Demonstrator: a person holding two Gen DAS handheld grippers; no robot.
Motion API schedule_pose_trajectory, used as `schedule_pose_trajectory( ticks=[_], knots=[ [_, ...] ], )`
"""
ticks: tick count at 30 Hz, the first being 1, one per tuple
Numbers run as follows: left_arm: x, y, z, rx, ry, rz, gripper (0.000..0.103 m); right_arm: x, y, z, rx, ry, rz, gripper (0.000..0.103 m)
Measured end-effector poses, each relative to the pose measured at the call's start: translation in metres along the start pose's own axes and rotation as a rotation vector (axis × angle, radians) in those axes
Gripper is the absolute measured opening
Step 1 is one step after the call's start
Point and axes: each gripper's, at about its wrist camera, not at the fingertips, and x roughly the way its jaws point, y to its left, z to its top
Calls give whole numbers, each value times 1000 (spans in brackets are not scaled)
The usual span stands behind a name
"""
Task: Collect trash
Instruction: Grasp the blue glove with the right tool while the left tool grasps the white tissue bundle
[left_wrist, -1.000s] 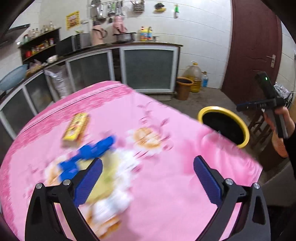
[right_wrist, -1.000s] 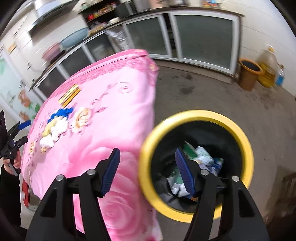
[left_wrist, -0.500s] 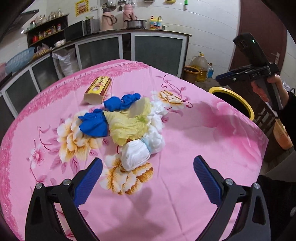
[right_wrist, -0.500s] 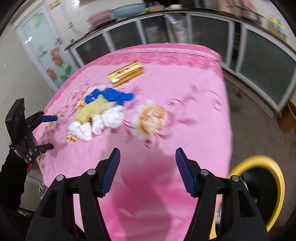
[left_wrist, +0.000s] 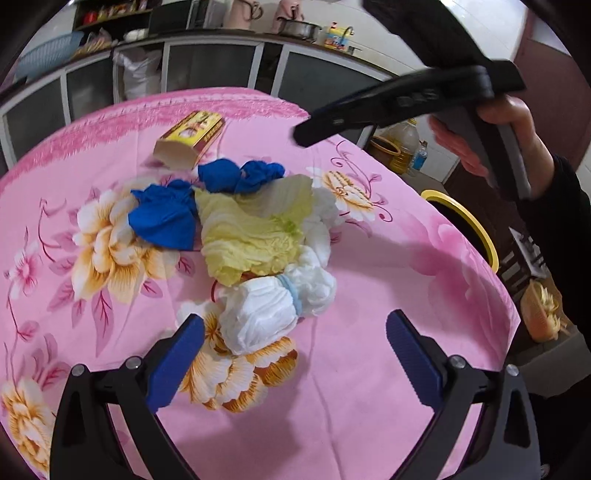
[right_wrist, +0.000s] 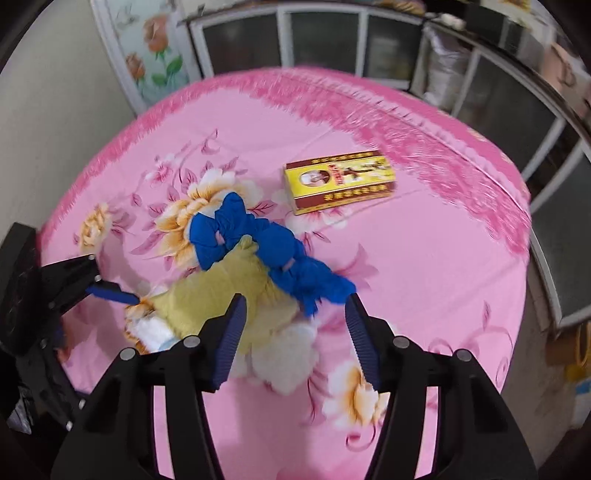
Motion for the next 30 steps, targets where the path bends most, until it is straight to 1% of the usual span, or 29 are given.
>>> schedule_pose_trajectory(
  ticks=[2, 5, 9, 11, 12, 13, 14, 15, 16, 17, 19, 21, 24, 26, 30],
  knots=[
    [3, 2, 0, -15, 4, 3, 95, 20, 6, 11, -33, 59, 7, 54],
    [8, 6, 0, -27, 8, 1, 95, 43, 8, 20, -44, 90, -8, 53],
    [18, 11, 2, -52, 25, -2, 94, 64, 6, 26, -32, 113, 6, 52],
    [22, 10, 2, -50, 32, 8, 87, 73, 3, 29, -18, 124, 0, 48],
    [23, 10, 3, -47, 33, 10, 85, 78, -1, 30, 4, 126, 7, 47],
    [23, 9, 3, -43, 31, 11, 81, 81, -2, 31, 14, 127, 12, 44],
    [23, 9, 4, -42, 29, 12, 73, 85, -5, 31, 29, 136, 28, 40],
    [23, 9, 5, -43, 29, 13, 69, 89, -6, 32, 37, 142, 39, 34],
    [25, 9, 6, -47, 33, 18, 60, 90, -7, 31, 46, 144, 48, 28],
    [26, 10, 7, -49, 37, 19, 56, 91, -8, 30, 58, 143, 54, 24],
    [25, 9, 7, -50, 27, 21, 52, 88, -9, 29, 67, 126, 52, 17],
    [22, 5, 6, -40, 22, 25, 50, 78, -11, 27, 76, 98, 52, 15],
    [11, -1, 4, -35, 7, -13, 49, 63, -14, 24, 96, 70, 55, 14],
    [-2, -5, 2, -34, -19, -26, 49, 47, -15, 20, 103, 43, 59, 14],
    [-29, -8, -5, -59, -59, -53, 49, 16, -17, 13, 125, -8, 78, 14]
  ],
)
